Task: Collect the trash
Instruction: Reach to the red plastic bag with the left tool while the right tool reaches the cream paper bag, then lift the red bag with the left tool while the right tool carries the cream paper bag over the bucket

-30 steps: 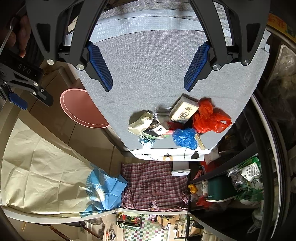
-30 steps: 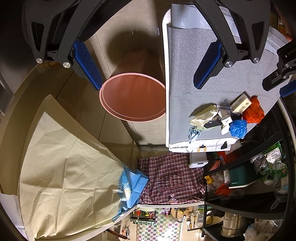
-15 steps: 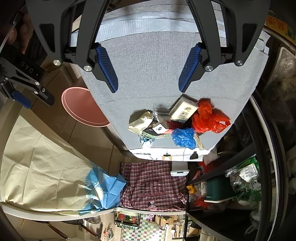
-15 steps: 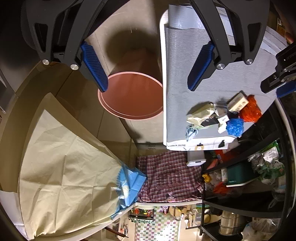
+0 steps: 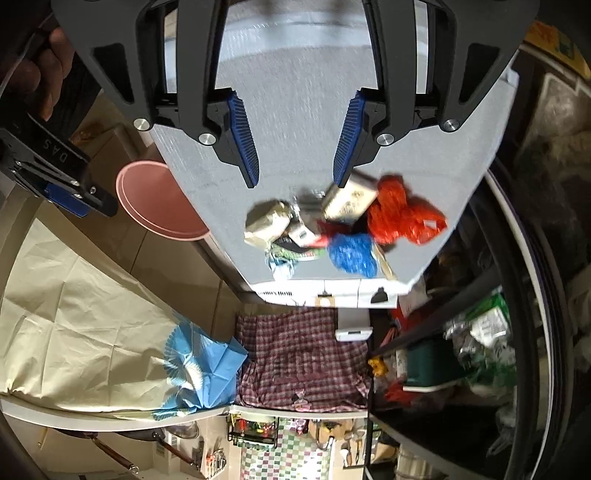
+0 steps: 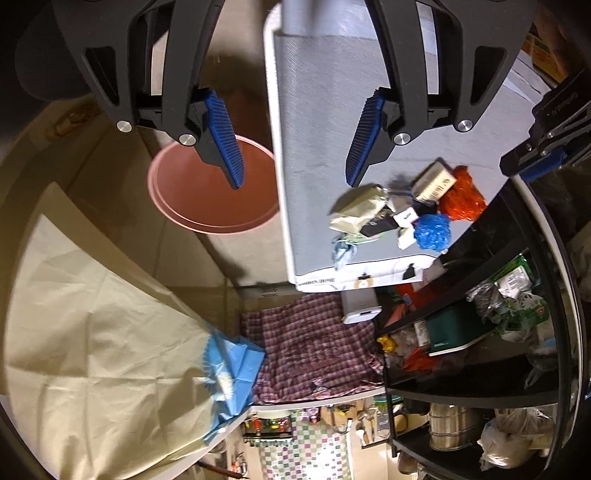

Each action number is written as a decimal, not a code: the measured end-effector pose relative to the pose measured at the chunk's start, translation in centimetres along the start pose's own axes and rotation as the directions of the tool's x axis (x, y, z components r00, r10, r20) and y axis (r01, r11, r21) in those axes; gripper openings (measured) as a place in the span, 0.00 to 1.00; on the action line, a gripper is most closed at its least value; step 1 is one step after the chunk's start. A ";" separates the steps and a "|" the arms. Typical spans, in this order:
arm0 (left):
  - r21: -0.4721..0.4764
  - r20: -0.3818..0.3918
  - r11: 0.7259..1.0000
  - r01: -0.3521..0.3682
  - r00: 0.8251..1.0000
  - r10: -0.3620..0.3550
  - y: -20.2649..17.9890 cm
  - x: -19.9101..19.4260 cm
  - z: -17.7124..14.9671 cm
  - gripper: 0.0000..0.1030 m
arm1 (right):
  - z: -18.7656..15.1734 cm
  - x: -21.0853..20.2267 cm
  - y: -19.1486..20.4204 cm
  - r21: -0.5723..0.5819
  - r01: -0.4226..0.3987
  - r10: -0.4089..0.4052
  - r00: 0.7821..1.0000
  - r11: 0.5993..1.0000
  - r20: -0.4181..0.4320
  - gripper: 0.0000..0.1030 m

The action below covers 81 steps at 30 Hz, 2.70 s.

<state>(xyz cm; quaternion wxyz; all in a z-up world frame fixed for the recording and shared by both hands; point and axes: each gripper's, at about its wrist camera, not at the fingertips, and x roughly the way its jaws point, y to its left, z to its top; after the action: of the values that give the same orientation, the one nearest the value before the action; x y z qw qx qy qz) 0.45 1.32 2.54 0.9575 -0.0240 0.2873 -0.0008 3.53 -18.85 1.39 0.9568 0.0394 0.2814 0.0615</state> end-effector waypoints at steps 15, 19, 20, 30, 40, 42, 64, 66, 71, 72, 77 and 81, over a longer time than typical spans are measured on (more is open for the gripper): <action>0.074 -0.018 0.997 -0.011 1.000 0.013 4.6 5.1 5.0 0.36 | 5.6 7.3 3.6 0.068 -0.100 0.102 0.994 0.993 -0.024 0.43; 0.085 -0.017 0.995 -0.045 0.999 0.046 6.8 7.8 6.2 0.36 | 6.1 10.5 4.6 0.098 -0.125 0.131 0.990 0.987 -0.058 0.41; 0.067 -0.019 0.996 -0.052 0.998 0.053 7.5 8.4 6.2 0.36 | 6.0 11.3 4.9 0.104 -0.129 0.136 0.988 0.986 -0.070 0.41; -0.051 -0.093 0.992 -0.112 0.990 0.107 11.9 13.6 3.1 0.37 | 2.1 19.6 5.7 0.207 -0.154 0.200 0.954 0.966 -0.222 0.49; -0.045 -0.119 0.995 -0.092 0.989 0.086 12.7 16.6 3.2 0.47 | 0.8 23.7 6.2 0.248 -0.182 0.251 0.926 0.952 -0.281 0.49; -0.032 -0.128 0.995 -0.097 0.987 0.092 12.4 17.1 3.2 0.47 | 0.7 24.1 6.2 0.256 -0.181 0.254 0.922 0.950 -0.291 0.49; -0.049 -0.140 0.991 -0.128 0.983 0.120 12.7 15.0 4.3 0.19 | 2.8 19.6 5.4 0.192 -0.186 0.226 0.950 0.964 -0.215 0.09; -0.045 -0.124 0.990 -0.132 0.984 0.125 12.6 14.0 4.6 0.19 | 3.2 18.5 5.1 0.180 -0.189 0.224 0.954 0.965 -0.200 0.09; -0.048 -0.090 0.990 -0.135 0.987 0.130 12.3 11.9 5.1 0.19 | 4.0 15.8 4.2 0.153 -0.183 0.209 0.961 0.971 -0.179 0.09; -0.050 -0.085 0.990 -0.133 0.988 0.129 12.2 11.6 5.3 0.19 | 4.1 15.4 4.2 0.147 -0.179 0.204 0.963 0.973 -0.177 0.09; -0.071 -0.048 0.990 -0.121 0.992 0.118 11.8 9.6 6.3 0.19 | 5.8 12.8 3.1 0.121 -0.160 0.178 0.972 0.980 -0.155 0.09; -0.063 -0.021 0.994 -0.093 0.996 0.092 10.4 8.4 7.0 0.19 | 6.9 11.2 2.1 0.084 -0.139 0.150 0.979 0.987 -0.137 0.09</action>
<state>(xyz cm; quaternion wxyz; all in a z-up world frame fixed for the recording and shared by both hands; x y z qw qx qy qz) 11.22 11.91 3.30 0.9527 -0.0412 0.2965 0.0524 16.44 -15.44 1.43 0.9251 0.0905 0.3477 0.1231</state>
